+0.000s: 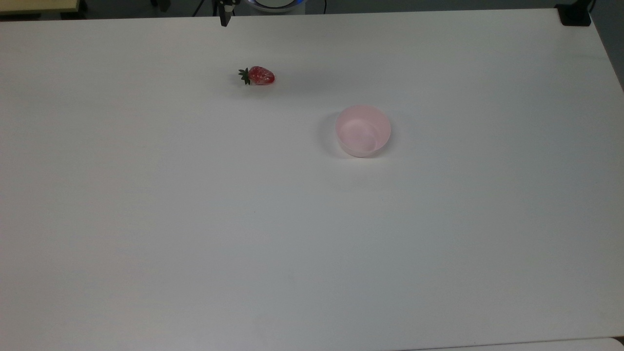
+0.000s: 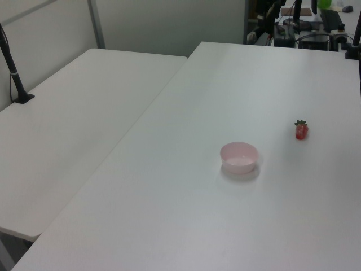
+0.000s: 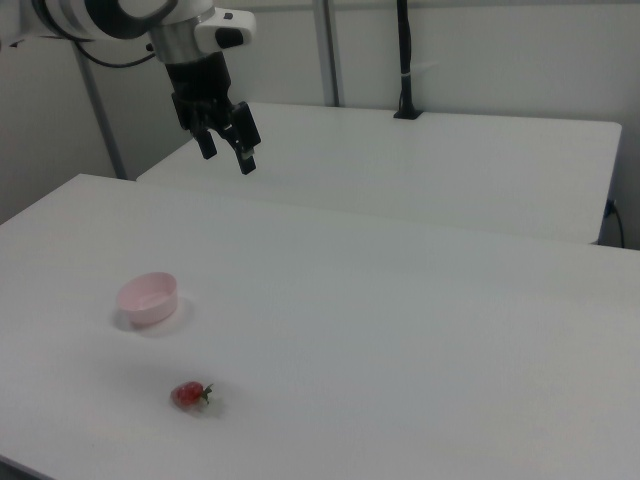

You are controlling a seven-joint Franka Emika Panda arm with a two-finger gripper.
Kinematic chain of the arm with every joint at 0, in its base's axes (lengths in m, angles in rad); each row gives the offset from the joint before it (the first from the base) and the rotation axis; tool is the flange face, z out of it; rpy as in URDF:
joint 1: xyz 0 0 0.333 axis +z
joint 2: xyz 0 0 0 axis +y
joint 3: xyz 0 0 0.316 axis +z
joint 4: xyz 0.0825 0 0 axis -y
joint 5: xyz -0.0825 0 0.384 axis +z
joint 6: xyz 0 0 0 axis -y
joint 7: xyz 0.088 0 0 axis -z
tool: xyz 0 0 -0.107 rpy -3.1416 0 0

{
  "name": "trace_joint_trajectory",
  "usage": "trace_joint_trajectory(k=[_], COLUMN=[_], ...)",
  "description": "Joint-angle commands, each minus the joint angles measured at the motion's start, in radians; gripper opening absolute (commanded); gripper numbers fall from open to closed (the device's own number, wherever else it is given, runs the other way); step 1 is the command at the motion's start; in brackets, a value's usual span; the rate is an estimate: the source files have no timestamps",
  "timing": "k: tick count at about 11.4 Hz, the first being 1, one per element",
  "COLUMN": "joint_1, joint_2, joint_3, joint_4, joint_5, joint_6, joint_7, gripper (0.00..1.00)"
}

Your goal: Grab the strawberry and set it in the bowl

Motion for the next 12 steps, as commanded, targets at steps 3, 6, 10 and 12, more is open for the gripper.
trace_joint_trajectory(k=[3, 6, 10, 12], joint_1=[0.016, 0.013, 0.011, 0.008], joint_2=[-0.019, -0.018, -0.016, -0.019], joint_3=[-0.022, -0.023, -0.023, -0.023], joint_4=[-0.015, -0.014, -0.017, -0.040], joint_5=[0.023, 0.036, 0.033, 0.020], joint_6=[0.012, 0.012, 0.012, -0.005], joint_7=[-0.015, -0.015, -0.044, -0.257], gripper=[1.00, 1.00, 1.00, 1.00])
